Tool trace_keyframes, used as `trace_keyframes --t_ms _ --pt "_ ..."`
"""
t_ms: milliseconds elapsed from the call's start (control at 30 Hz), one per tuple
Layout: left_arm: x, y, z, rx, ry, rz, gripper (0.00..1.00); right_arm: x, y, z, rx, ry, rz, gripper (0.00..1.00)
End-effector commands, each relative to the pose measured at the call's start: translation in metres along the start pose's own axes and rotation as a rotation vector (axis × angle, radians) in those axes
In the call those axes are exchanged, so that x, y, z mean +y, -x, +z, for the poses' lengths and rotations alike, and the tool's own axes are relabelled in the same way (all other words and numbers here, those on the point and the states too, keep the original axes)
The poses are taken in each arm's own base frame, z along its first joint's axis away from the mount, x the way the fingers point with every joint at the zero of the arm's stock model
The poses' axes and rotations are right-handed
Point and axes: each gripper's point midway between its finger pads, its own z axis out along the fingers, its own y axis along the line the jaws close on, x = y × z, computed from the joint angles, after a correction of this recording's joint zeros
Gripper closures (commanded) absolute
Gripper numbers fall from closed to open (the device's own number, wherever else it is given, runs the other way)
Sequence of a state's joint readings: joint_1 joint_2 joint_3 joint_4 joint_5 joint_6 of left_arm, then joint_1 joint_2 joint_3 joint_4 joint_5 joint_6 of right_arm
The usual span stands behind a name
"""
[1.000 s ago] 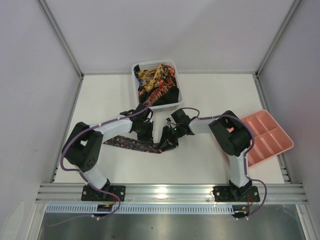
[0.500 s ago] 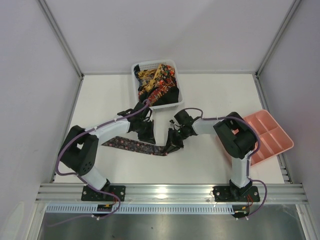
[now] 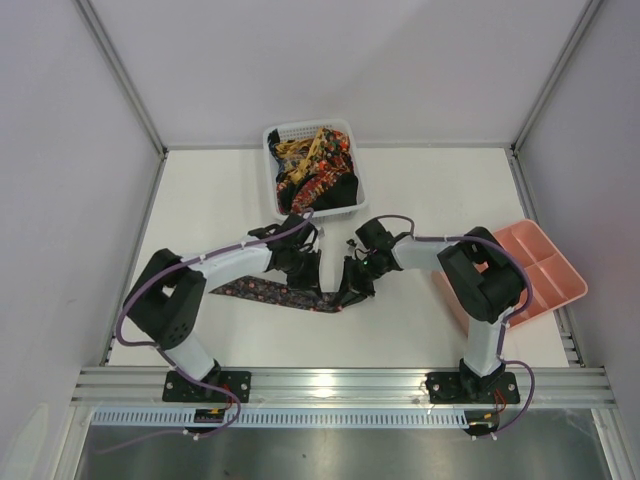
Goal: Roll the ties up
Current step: Roll the tie
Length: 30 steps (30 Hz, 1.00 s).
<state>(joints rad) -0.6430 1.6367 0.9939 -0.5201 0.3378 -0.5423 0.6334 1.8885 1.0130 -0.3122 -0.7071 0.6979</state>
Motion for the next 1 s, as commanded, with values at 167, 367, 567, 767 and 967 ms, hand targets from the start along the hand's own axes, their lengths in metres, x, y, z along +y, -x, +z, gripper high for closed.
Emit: trace_keyframes --t_ms 167,367,567,767,967 --pt "0.004 0.007 0.017 0.018 0.033 -0.003 1.0 0.011 -0.001 -0.011 -0.015 0.014 -0.04 1.0" --pt "0.007 0.011 0.026 0.022 0.053 -0.001 1.0 0.027 -0.001 -0.012 0.008 0.033 -0.093 1.0" --pt "0.014 0.01 0.029 0.026 0.075 0.007 0.99 0.051 0.003 -0.013 0.001 0.047 -0.153 1.0" --pt "0.015 0.007 0.03 0.028 0.069 0.0 1.0 0.065 0.013 -0.007 0.015 0.055 -0.16 1.0" --pt "0.014 0.004 0.032 0.033 0.057 -0.005 1.0 0.076 0.023 0.0 0.009 0.062 -0.158 1.0"
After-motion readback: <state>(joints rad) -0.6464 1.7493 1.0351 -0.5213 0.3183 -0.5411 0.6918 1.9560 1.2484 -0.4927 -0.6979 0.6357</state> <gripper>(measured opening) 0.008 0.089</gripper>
